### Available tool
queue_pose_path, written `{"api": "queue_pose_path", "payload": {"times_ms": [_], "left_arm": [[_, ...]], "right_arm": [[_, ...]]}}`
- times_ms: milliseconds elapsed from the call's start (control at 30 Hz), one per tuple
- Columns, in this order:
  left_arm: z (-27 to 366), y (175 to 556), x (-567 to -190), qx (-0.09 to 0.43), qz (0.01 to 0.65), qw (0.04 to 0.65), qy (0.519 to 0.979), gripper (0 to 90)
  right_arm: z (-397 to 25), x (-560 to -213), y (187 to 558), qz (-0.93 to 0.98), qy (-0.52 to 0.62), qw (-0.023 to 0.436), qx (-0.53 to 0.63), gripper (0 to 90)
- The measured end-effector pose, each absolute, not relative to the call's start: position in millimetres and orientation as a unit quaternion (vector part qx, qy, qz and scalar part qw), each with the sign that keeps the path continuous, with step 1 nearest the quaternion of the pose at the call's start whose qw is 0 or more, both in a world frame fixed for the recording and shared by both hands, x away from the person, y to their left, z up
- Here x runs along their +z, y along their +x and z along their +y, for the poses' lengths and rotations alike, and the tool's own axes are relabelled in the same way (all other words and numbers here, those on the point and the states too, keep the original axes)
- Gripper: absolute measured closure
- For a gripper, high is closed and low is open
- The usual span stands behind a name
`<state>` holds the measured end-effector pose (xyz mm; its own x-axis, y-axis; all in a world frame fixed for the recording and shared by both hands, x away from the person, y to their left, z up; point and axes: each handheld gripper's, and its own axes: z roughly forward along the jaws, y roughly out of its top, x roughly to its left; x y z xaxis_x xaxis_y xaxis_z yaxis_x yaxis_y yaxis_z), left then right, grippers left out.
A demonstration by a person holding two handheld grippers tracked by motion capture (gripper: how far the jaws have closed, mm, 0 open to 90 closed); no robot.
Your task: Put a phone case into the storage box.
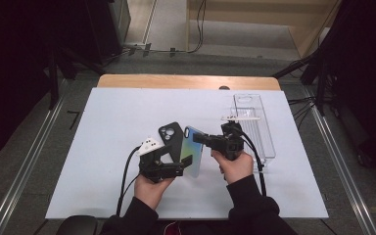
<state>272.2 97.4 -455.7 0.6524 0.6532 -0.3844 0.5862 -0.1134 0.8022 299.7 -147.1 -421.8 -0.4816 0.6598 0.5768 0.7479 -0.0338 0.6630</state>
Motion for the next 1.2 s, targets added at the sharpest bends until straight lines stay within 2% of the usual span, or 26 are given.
{"api": "queue_pose_path", "payload": {"times_ms": [233,333,500,733,933,1200], "left_arm": [[105.6,283.6,-453.0,-0.014,0.410,0.505,0.759,9.4],[110.4,288.0,-449.7,-0.023,0.393,0.498,0.773,13.3],[119.2,295.3,-446.1,-0.044,0.377,0.489,0.786,14.2],[126.3,301.1,-442.1,-0.045,0.340,0.471,0.812,14.2],[133.0,308.4,-435.9,-0.053,0.325,0.479,0.814,15.9],[131.1,311.5,-429.9,-0.070,0.253,0.479,0.838,17.0]], "right_arm": [[-147.2,-418.7,294.4,-0.711,-0.477,0.003,-0.517,78.3],[-148.1,-418.8,291.1,-0.712,-0.459,-0.017,-0.532,78.2],[-148.7,-419.3,288.8,-0.726,-0.435,-0.026,-0.531,78.2],[-154.9,-420.8,288.2,-0.734,-0.414,-0.013,-0.538,78.2],[-163.3,-419.7,288.8,-0.742,-0.388,-0.003,-0.546,78.2],[-168.7,-416.7,294.0,-0.757,-0.346,0.026,-0.554,78.3]]}}
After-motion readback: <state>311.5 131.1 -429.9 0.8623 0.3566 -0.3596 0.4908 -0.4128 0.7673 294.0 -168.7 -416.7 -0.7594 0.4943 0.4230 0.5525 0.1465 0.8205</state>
